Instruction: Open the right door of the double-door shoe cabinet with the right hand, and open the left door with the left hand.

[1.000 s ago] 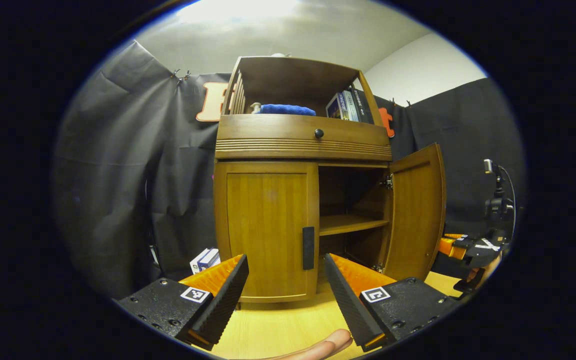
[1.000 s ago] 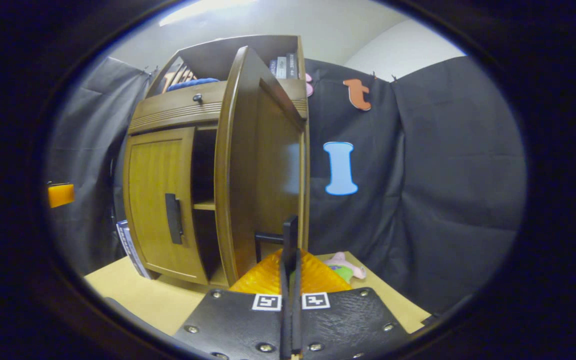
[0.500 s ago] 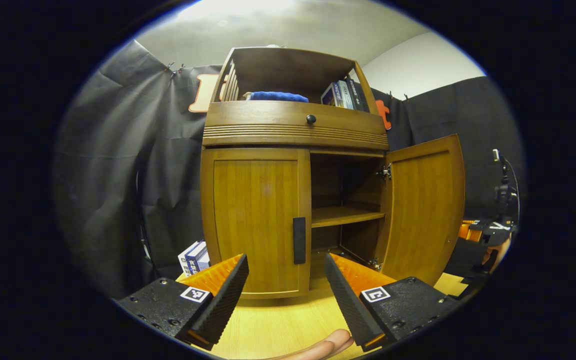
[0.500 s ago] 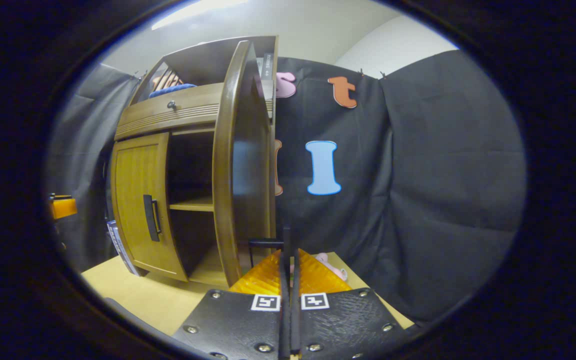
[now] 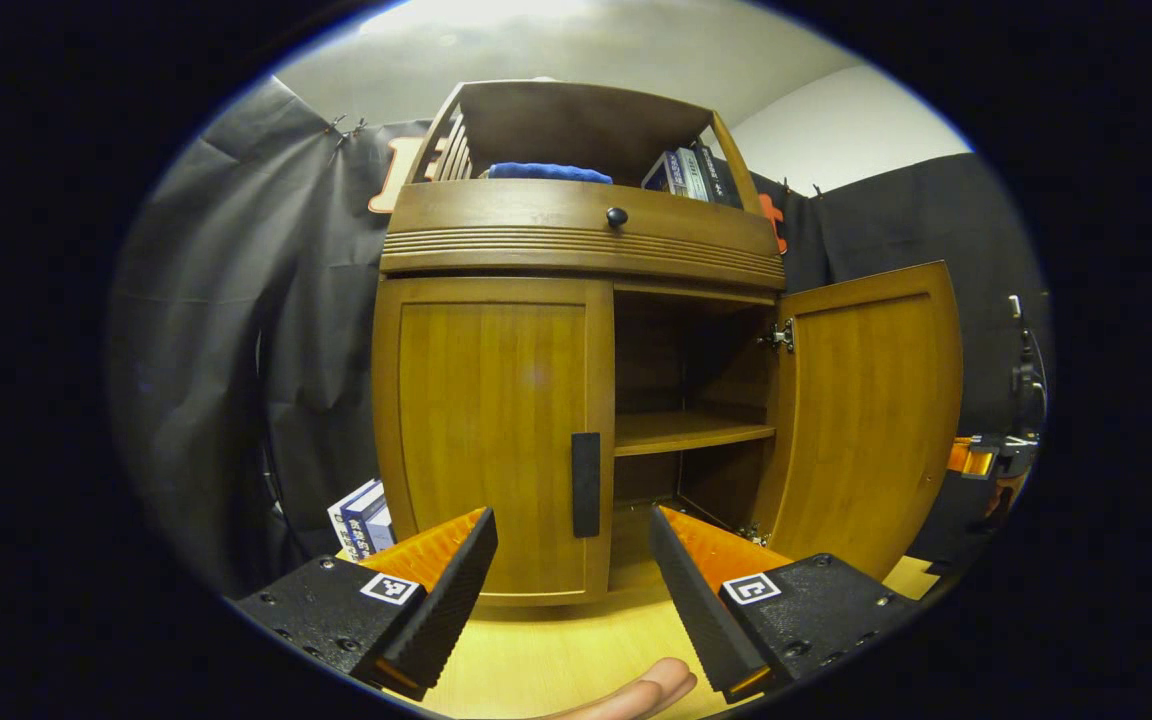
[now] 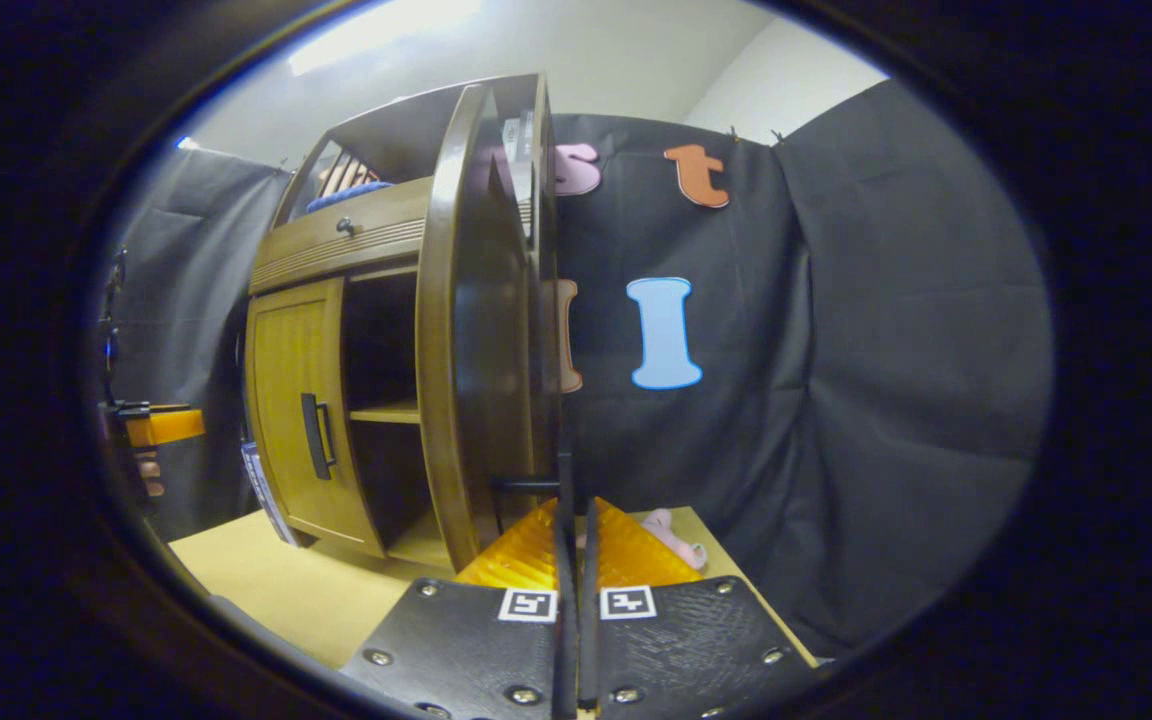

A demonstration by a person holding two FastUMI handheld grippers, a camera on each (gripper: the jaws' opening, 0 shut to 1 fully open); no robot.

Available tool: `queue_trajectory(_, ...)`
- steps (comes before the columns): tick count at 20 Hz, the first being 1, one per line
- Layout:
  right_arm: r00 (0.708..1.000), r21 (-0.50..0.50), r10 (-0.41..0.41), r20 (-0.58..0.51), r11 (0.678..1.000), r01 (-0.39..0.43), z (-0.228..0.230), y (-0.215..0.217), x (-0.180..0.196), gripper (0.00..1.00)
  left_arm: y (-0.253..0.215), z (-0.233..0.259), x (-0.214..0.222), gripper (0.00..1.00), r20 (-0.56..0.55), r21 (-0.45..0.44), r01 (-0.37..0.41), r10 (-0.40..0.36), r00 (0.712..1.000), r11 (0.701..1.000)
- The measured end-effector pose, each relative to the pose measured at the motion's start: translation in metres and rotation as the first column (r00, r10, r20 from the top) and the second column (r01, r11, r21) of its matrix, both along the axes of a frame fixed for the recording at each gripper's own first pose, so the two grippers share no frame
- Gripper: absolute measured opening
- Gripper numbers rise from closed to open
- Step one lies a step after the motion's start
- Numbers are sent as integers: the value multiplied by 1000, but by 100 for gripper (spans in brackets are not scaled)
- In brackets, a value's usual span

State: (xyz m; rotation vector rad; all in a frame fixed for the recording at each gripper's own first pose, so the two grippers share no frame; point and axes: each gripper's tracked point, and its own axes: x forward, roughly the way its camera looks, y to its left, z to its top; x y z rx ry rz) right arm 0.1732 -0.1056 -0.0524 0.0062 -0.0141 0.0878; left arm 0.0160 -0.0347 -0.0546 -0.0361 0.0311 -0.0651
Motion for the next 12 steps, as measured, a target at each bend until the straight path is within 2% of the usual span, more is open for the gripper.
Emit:
queue_trajectory(2,1000,-8,-3,2,1000,3,-1,3,0,1,-6,1,17,95,18,-11,4,-3,1000,1000)
queue_trajectory(3,1000,-4,-5,5,1000,5,0,3,0,1,-10,-1,24,91,24,-16,13,-12,1000,1000)
queue_trajectory(4,1000,-3,-6,6,1000,6,0,3,-1,1,-16,-1,34,95,29,-25,27,-27,999,999)
queue_trajectory(6,1000,-7,-12,11,1000,12,-1,5,-2,2,-19,-1,51,90,34,-9,21,-21,999,1000)
queue_trajectory(12,999,-20,-48,8,999,49,-2,3,-9,1,-24,-18,100,91,-1,-9,19,-19,1000,1000)
